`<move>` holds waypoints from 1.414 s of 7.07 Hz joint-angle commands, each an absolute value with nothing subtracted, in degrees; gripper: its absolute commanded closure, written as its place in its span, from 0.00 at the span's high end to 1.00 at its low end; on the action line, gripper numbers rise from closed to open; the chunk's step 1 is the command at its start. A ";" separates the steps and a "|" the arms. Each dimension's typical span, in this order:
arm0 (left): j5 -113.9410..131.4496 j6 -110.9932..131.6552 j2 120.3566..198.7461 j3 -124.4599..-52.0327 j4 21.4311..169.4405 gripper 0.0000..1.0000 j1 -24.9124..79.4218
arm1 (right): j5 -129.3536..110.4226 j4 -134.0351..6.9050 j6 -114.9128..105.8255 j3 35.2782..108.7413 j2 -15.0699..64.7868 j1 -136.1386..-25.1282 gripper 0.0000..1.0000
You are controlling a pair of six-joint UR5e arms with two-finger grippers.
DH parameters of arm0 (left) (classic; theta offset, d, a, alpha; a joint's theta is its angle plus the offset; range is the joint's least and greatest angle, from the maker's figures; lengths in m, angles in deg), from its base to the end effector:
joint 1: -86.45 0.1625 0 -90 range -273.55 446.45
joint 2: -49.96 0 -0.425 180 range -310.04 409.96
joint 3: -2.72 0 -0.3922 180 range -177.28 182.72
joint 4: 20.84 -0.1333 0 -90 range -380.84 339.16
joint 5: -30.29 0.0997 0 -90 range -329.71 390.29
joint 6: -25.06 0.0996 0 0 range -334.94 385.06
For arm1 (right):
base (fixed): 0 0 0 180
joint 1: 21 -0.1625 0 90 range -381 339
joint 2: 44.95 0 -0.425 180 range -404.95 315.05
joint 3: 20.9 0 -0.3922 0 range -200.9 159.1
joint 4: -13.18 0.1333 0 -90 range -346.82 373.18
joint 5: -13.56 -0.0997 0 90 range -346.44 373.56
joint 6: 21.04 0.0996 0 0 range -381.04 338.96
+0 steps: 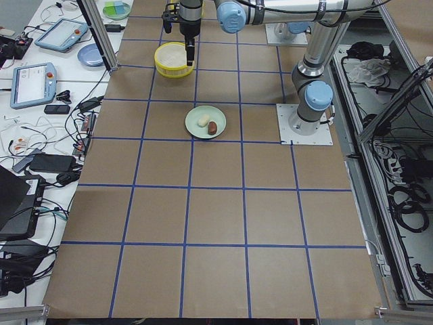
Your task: Stack buns with steamer
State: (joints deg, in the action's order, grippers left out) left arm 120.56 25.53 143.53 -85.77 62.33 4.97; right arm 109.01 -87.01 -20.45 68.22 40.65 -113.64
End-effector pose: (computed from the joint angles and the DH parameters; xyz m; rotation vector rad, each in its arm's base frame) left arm -0.0534 -0.5399 0.4816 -0.2198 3.1200 -0.1293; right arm 0.1483 -0.5283 0.4753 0.0460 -3.0442 0.1814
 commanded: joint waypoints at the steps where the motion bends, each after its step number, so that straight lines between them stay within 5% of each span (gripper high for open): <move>1: 120.20 25.85 145.14 -90.77 61.78 1.00 11.01 | 109.01 -87.01 -20.43 68.22 40.66 -113.64 1.00; 4: 120.29 26.82 152.41 -96.49 51.35 1.00 11.74 | 109.01 -87.01 -20.43 68.22 40.66 -113.73 1.00; 10: 120.02 28.12 163.68 -97.03 51.13 1.00 11.74 | 109.01 -92.89 -27.78 67.87 38.91 -110.06 1.00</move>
